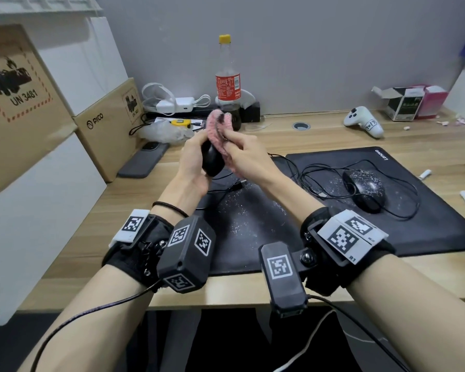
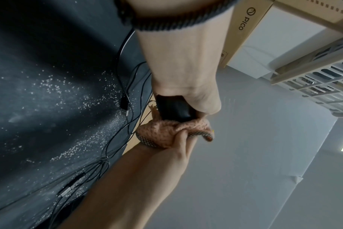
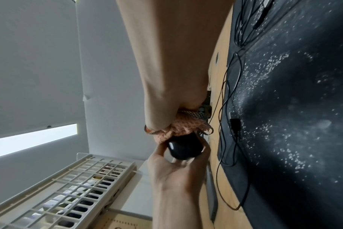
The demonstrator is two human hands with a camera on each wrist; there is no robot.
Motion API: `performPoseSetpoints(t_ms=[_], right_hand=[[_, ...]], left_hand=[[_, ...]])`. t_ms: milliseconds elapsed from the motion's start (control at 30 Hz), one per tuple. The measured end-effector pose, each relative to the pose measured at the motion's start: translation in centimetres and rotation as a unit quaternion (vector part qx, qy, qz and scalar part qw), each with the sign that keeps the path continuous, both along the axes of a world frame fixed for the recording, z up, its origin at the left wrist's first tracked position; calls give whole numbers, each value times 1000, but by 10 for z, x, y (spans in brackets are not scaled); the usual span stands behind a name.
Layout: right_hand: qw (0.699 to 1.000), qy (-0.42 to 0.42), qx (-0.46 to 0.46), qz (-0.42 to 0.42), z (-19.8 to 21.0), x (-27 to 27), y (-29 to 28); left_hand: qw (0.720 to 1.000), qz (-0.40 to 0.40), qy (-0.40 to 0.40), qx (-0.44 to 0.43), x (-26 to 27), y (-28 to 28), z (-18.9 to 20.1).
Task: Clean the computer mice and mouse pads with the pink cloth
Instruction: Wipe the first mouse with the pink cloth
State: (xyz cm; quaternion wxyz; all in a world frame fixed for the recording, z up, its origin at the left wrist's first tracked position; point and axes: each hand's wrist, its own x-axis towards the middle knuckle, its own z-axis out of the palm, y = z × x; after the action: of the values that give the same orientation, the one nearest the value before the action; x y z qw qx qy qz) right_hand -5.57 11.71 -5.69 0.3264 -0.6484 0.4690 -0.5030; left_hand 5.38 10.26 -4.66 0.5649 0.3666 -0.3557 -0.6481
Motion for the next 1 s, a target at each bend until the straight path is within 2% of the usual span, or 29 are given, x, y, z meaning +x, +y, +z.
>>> performPoseSetpoints(t_ms=[100,200,300,433,567,667,733,900,1000], right_hand=[[999,30,-10,20,3,3,1],[1000,-9,13,18,0,1,3],[998,-21,50,-22,-3,0,-2],[997,-49,52,-21,-1,-2,3],[999,27,15,19,2,0,8],[998,-26,58,0,-6,-2,1],[996,-43,72,-38,-11,-5,-3],[998,-3,66,-17,-13,-1,4],[997,36,65,-18,-9,1,6]], left_hand=[[1000,22,3,15,0,-5,-3],[1000,-1,-9,4,-2,-4,-2],[999,-34,-2,2,-5,-2,-10],[1000,-2,-16,2,-9,-1,-7],[999,37,9,10,-8,-10,-2],[1000,-7,-12,13,-8,-4,-3],[1000,-4,-22,19,-9,0,-7],[998,51,-40,20,-6,-5,-3],[998,32,-51,28,-2,-8,-3]])
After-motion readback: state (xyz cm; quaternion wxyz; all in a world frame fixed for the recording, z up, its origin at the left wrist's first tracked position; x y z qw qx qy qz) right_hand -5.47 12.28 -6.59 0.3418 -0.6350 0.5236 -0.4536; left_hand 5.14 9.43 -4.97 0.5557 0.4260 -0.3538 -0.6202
